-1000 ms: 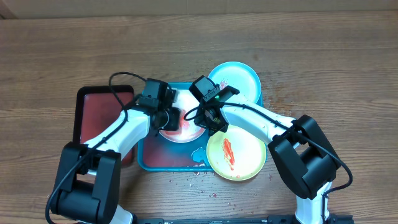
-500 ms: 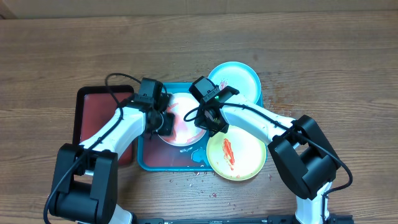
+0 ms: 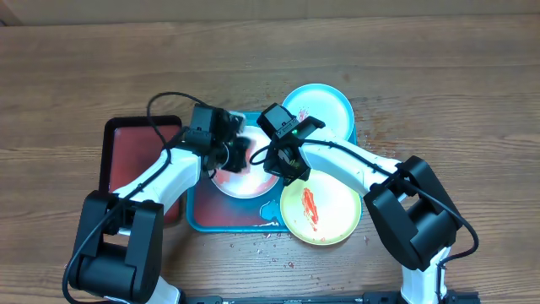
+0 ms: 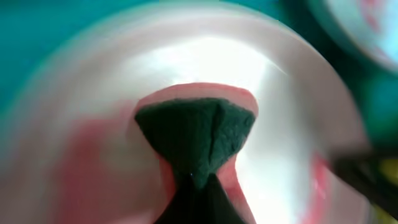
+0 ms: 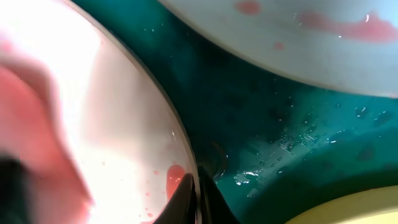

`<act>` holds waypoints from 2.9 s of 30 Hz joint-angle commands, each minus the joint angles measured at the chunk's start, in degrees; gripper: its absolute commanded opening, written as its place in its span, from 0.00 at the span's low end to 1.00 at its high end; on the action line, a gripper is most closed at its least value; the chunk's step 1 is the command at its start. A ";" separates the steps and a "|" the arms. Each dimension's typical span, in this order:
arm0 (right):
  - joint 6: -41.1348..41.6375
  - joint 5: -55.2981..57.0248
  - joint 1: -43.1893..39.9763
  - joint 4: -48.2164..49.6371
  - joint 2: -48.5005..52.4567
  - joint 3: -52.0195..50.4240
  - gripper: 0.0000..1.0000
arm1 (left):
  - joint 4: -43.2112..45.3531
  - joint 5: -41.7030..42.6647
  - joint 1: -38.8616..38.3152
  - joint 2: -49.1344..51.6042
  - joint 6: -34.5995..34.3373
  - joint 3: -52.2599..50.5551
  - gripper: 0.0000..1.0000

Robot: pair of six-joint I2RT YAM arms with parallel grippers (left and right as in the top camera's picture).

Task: Clean dirty plates on tray and stack at the side

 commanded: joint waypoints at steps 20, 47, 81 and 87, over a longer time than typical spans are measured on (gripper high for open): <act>-1.51 -1.84 0.37 -0.79 0.83 -0.81 0.04 | -28.24 23.89 -0.33 0.63 16.90 -0.24 0.04; -1.73 -1.97 1.11 -1.64 0.83 -0.81 0.04 | -28.70 13.33 -0.42 0.63 6.05 -0.26 0.04; -16.09 19.87 1.66 -12.37 -11.96 9.55 0.04 | -73.81 -5.92 11.45 0.24 -2.47 56.26 0.04; -16.06 37.94 6.47 -15.19 -14.97 11.32 0.04 | -72.89 -9.42 13.29 0.33 -2.62 55.39 0.04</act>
